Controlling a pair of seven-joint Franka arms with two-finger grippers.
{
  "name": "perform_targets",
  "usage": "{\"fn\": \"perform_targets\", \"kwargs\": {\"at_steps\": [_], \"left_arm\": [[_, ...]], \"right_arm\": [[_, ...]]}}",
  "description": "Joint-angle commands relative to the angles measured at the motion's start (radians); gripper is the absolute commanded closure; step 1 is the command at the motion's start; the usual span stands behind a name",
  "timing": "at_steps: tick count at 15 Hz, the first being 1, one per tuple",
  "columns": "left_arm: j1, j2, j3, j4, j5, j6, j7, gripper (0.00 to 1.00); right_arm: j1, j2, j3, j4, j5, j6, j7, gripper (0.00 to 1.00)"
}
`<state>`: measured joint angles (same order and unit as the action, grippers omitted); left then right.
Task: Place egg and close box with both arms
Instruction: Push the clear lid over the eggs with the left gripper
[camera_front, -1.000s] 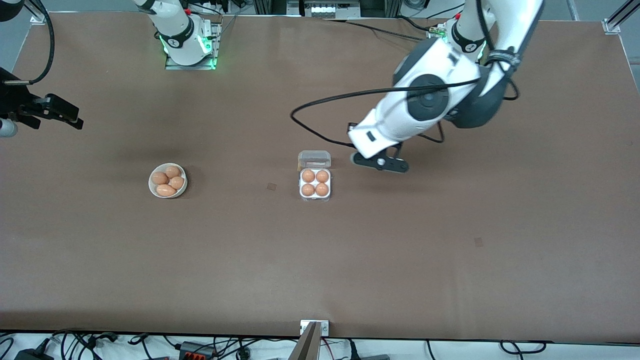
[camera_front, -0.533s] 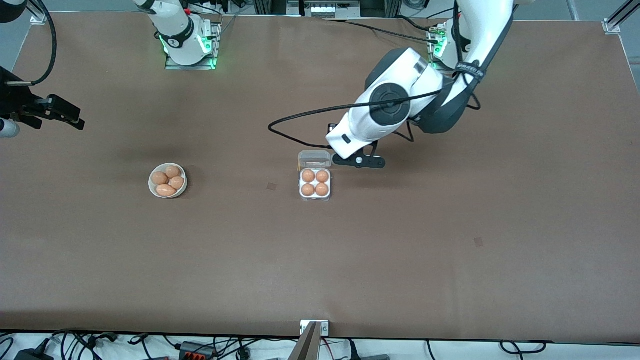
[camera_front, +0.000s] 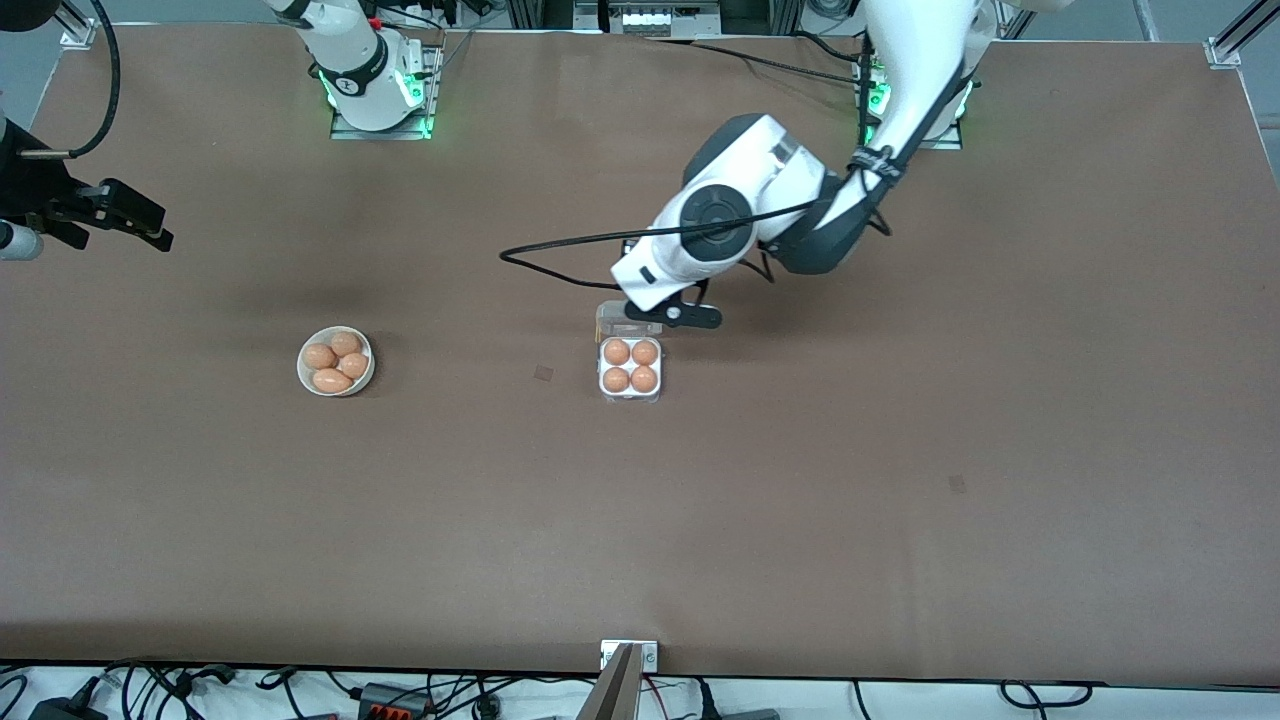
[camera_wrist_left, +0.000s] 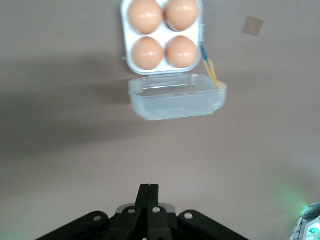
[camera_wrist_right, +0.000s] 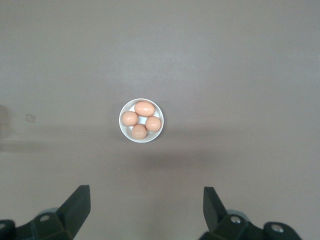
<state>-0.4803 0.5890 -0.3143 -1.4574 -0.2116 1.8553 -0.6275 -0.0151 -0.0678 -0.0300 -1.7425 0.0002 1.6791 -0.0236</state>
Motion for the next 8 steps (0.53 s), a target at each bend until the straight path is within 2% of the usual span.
{"fn": "perform_targets", "kwargs": {"at_steps": [1, 6, 8], "left_arm": [[-0.043, 0.052, 0.008, 0.017, -0.008, 0.028, -0.05, 1.0], [-0.078, 0.113, 0.009, 0.02, 0.031, 0.053, -0.051, 1.0], [-0.084, 0.127, 0.009, 0.019, 0.038, 0.108, -0.051, 1.0]], "right_arm": [[-0.008, -0.024, 0.005, -0.026, -0.006, 0.019, 0.007, 0.0], [-0.008, -0.024, 0.005, -0.019, -0.002, 0.025, 0.007, 0.0], [-0.008, -0.021, 0.007, -0.009, -0.002, 0.033, 0.007, 0.0]]}}
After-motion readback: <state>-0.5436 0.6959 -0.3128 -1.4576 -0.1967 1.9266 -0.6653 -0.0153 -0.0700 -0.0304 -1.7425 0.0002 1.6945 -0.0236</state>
